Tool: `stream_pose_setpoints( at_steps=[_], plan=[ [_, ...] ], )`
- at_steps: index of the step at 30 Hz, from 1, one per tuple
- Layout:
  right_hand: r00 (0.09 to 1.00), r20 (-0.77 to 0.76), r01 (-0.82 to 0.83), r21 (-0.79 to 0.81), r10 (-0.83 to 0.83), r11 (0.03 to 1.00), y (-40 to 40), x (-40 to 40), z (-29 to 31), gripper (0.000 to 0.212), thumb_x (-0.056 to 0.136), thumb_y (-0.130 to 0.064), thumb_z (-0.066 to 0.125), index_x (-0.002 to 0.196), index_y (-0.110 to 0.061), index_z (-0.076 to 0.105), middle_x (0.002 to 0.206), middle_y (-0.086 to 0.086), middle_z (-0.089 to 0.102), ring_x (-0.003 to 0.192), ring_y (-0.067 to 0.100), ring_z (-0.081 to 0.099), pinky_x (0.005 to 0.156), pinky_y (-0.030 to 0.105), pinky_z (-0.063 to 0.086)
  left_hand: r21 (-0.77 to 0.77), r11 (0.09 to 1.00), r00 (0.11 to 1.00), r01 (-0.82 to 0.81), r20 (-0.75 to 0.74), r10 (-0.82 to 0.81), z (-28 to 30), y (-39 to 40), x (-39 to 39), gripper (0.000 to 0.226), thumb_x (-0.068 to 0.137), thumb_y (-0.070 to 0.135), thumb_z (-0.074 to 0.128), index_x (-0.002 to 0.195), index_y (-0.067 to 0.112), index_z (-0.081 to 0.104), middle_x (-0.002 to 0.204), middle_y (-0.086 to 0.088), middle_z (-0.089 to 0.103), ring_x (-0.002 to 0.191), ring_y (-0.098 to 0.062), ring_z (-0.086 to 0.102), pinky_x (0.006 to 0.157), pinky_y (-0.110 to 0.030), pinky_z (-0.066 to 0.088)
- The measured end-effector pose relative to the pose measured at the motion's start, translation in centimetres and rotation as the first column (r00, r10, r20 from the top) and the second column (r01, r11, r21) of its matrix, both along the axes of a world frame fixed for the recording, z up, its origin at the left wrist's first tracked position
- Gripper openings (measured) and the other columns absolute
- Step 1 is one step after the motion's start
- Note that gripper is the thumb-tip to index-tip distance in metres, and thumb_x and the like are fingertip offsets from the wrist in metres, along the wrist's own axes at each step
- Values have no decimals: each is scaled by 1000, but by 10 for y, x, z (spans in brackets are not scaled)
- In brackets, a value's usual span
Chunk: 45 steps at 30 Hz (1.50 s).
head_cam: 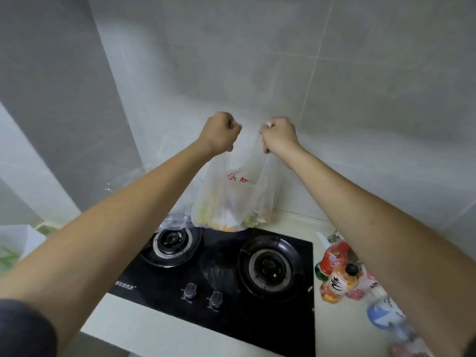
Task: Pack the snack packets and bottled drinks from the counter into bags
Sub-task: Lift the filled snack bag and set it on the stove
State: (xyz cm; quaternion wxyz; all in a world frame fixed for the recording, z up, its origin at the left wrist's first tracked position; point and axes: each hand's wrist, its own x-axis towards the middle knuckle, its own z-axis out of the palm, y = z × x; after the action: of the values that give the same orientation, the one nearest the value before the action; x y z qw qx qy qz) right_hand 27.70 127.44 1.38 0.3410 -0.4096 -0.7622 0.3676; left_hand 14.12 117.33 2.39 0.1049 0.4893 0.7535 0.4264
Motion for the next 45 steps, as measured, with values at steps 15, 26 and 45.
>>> stream_pose_setpoints(
  at_steps=[15,26,45],
  plan=[
    [976,200,117,-167,-83,979,31,-35,-111,23,90,-12,48,67,-13,50,66,17,71,65,36,73,77,56,63,-199,980,996,-3,83,20,-102,25,-65,24,96,13,47,95,-4,64,83,-15,73,82,-31,72,73,-42,60],
    [823,561,-132,332,-84,934,-9,3,-97,33,102,-29,52,130,-13,56,130,7,55,125,27,49,86,40,49,-123,992,969,-29,-248,-2,-111,-12,-49,33,99,30,54,125,10,60,123,-11,58,111,-29,55,81,-41,52],
    [714,568,-612,224,409,759,-262,-38,-173,49,103,-39,54,146,-14,48,150,6,49,144,28,37,115,43,35,-343,793,844,-503,-393,365,-182,-355,-22,55,98,47,47,146,21,43,135,-8,52,130,-30,45,100,-48,46]
  ],
)
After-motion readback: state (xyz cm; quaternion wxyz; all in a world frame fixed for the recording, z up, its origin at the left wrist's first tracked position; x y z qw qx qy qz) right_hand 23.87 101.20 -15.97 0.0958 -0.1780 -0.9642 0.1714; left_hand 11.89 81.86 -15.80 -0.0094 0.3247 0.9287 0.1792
